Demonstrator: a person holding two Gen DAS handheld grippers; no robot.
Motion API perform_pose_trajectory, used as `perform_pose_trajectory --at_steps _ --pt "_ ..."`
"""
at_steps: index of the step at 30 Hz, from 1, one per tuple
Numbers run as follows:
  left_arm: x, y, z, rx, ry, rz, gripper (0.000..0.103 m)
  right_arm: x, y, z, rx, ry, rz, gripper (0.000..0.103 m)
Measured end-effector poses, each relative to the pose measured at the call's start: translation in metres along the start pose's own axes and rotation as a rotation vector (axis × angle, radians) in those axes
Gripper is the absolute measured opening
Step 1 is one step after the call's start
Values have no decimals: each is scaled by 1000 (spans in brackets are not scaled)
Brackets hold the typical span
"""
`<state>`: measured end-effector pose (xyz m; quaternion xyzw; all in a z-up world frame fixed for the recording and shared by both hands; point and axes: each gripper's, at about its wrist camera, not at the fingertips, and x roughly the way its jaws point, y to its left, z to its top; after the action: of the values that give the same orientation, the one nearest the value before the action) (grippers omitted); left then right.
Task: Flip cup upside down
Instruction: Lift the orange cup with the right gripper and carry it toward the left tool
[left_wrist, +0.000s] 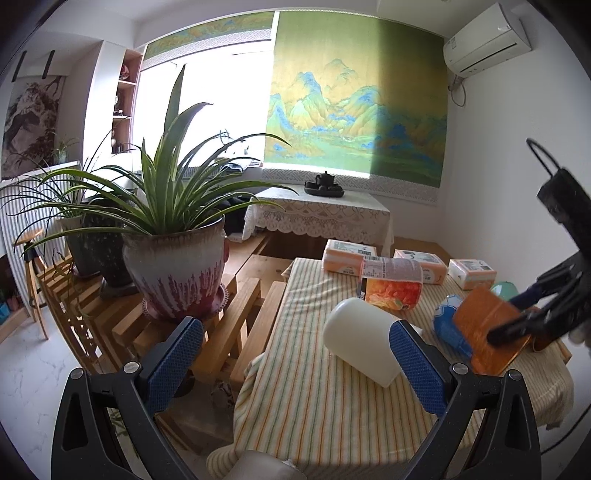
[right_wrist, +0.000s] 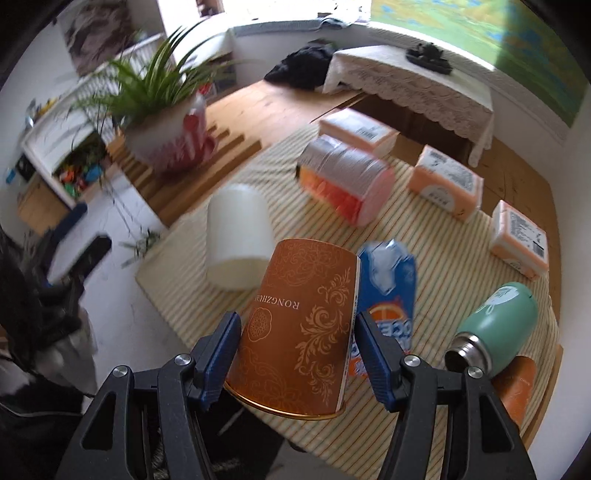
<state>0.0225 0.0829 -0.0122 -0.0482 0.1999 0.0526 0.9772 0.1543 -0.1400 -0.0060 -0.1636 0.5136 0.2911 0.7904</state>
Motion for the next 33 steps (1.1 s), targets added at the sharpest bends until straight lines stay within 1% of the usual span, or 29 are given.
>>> perform_pose_trajectory --at_steps 2,6,10,14,18,21,24,27,28,29,32,33 --pt "-3 -3 -2 10 11 -5 102 14 8 -8 -24 32 -10 60" --pt "2 -7 -5 20 70 -33 102 32 14 -18 -53 64 -1 60" --pt "10 -9 -9 9 138 -70 102 46 21 -27 -116 81 -49 61" --pt "17 -14 -11 8 169 -79 102 50 20 -29 -122 73 -50 62" --pt "22 -21 -11 20 196 -90 102 48 16 -28 -109 45 -46 62" --pt "26 -26 -12 11 228 -118 102 38 10 -29 -79 -4 -18 62" --pt "33 -30 -10 -12 275 -156 102 18 0 -37 -27 -77 27 62" --pt "41 -39 -11 -40 341 -189 102 -3 -17 -51 49 -153 88 62" --pt "44 -44 -11 -44 360 -200 102 -12 -24 -59 82 -190 93 62" --pt "46 -51 -11 -39 377 -219 102 -19 -29 -68 113 -228 84 62" --pt "54 -72 -9 -17 438 -262 102 -31 -41 -90 187 -292 44 62" --pt "57 -79 -9 -16 455 -277 102 -35 -45 -101 221 -324 7 62"
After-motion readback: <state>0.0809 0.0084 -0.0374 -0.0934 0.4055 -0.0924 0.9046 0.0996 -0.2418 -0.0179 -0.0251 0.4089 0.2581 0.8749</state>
